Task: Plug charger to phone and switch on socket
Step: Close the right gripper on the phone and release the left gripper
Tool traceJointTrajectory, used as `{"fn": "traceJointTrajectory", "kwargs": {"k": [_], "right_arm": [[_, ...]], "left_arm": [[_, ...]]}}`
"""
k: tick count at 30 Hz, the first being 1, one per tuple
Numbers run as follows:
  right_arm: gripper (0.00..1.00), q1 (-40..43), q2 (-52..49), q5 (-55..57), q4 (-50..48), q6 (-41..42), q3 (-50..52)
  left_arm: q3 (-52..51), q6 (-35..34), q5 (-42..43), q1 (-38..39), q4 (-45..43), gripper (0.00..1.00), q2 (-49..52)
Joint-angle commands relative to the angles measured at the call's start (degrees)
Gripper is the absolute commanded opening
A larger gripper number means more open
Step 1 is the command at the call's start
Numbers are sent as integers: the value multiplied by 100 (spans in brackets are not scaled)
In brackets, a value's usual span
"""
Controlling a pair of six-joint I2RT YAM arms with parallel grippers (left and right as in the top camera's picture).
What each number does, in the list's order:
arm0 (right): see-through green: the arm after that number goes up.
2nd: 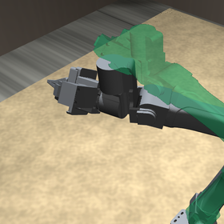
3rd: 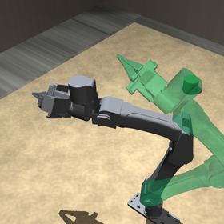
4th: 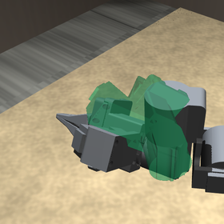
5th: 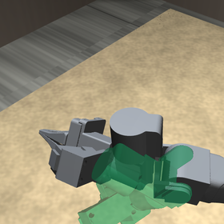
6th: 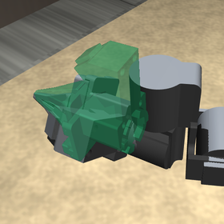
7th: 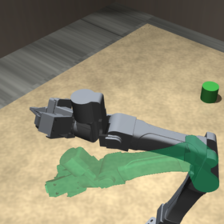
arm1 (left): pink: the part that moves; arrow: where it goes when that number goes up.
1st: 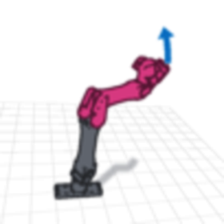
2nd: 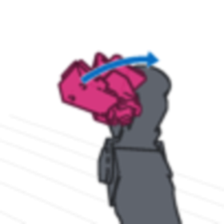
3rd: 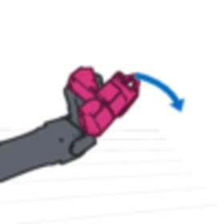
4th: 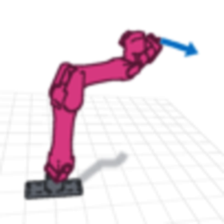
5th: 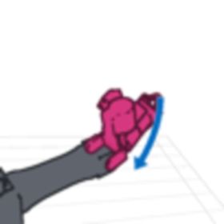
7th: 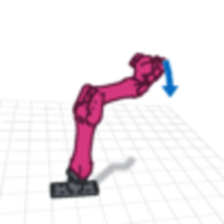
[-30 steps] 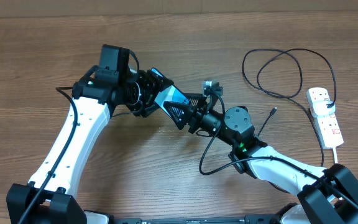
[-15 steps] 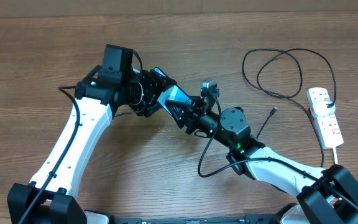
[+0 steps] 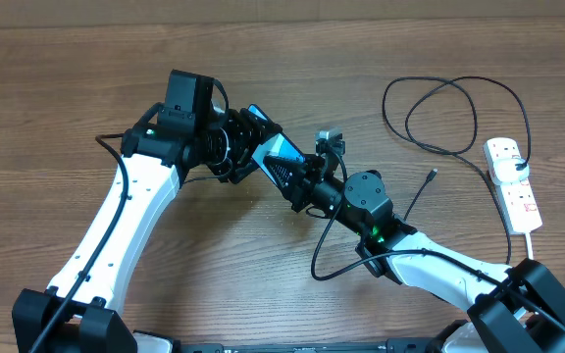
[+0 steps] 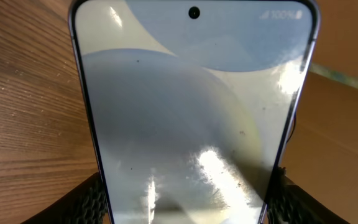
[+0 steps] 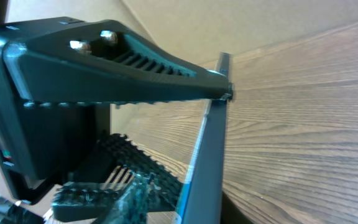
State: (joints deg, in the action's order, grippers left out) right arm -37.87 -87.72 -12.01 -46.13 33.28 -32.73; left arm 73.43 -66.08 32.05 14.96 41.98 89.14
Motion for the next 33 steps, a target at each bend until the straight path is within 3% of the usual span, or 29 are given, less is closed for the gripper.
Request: {"fn": "traceJointTrajectory", "kwargs": {"k": [1, 13, 22, 24, 27, 33], "right_arm": [[23, -70, 4, -197, -151, -57, -122], [5, -70, 4, -210, -92, -52, -122], [4, -68, 4, -216, -57, 455, -120], [4, -55, 4, -219, 24, 841, -120], [4, 57, 4, -323, 245, 2070, -120], [4, 660, 4, -1620, 431, 4686, -120]], "left_arm": [[22, 33, 17, 46, 26, 44, -33], [22, 87, -101, 46, 131, 46, -33], [22, 275, -273, -31, -61, 79, -33], [22, 734, -264, -157, -422, 87, -33], [35, 1318, -199, -398, -793, 100, -46], [243, 2511, -55, -984, -562, 99, -170]]}}
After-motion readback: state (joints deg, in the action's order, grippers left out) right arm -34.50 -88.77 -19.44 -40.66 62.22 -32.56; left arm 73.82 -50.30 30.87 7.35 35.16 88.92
